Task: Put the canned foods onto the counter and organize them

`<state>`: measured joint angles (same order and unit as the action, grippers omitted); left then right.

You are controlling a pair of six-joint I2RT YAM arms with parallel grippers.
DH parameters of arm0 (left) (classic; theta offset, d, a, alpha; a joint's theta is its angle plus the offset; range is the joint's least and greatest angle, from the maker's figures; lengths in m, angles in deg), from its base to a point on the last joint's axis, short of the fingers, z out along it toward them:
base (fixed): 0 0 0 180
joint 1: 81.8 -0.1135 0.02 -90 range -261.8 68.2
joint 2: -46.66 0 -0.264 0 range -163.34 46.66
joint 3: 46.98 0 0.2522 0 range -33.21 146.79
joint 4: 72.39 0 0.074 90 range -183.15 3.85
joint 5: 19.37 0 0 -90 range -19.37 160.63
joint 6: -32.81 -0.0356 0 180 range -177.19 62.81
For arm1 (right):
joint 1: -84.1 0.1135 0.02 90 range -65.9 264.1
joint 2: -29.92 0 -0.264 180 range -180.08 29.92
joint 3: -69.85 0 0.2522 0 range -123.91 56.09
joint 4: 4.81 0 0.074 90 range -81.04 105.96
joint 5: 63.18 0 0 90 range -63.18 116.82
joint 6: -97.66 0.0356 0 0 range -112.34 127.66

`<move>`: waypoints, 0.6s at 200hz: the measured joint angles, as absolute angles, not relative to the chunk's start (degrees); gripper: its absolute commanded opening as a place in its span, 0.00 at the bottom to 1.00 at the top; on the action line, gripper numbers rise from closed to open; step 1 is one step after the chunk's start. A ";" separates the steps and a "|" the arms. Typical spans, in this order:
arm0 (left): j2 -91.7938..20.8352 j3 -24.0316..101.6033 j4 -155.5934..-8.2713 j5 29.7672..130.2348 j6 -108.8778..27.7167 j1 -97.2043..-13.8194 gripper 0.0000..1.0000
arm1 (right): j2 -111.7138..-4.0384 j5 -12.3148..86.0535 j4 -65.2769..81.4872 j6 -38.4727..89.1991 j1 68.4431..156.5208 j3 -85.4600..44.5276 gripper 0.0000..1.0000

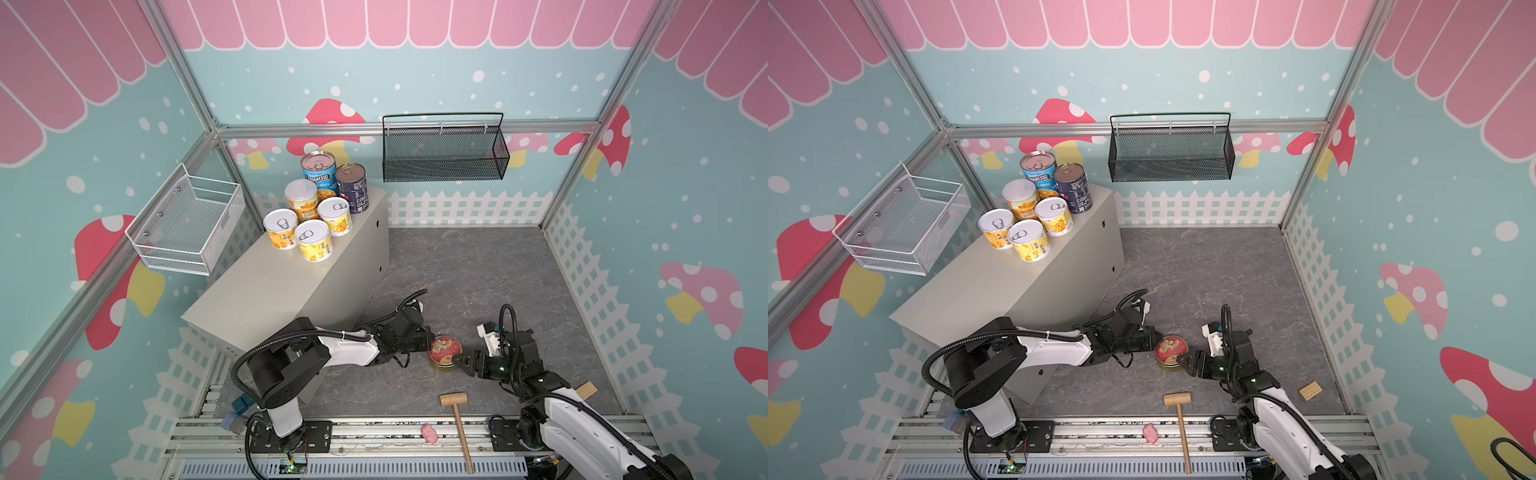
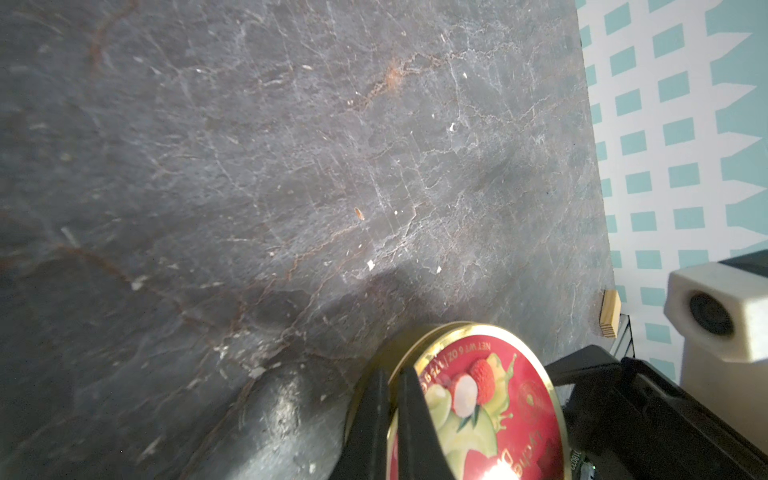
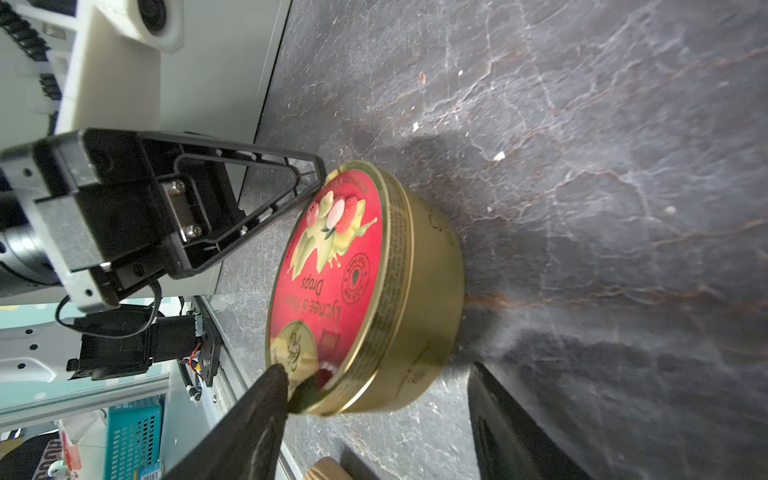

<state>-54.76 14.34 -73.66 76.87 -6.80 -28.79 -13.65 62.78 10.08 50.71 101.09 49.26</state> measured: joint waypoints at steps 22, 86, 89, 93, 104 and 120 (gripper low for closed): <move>-54.76 14.34 -73.64 76.89 -6.80 -28.79 0.08 | -13.65 63.74 8.46 51.65 101.09 50.20 0.70; -54.76 14.34 -73.66 76.85 -6.80 -28.85 0.08 | -14.00 66.26 3.63 54.27 101.09 52.56 0.70; -54.76 14.34 -73.66 76.83 -6.80 -28.85 0.08 | -14.13 66.37 3.33 54.40 101.09 52.60 0.70; -54.76 14.34 -73.66 76.83 -6.80 -28.85 0.08 | -14.24 66.45 3.06 54.51 101.09 52.60 0.70; -54.76 14.34 -73.68 76.70 -6.80 -28.85 0.08 | -14.67 66.74 2.21 54.80 101.09 52.60 0.70; -54.76 14.34 -73.70 76.50 -6.80 -28.85 0.08 | -15.35 67.11 1.08 55.19 101.09 52.60 0.70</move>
<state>-54.76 14.34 -73.70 76.50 -6.80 -28.85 -15.35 67.11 1.08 55.19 101.09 52.60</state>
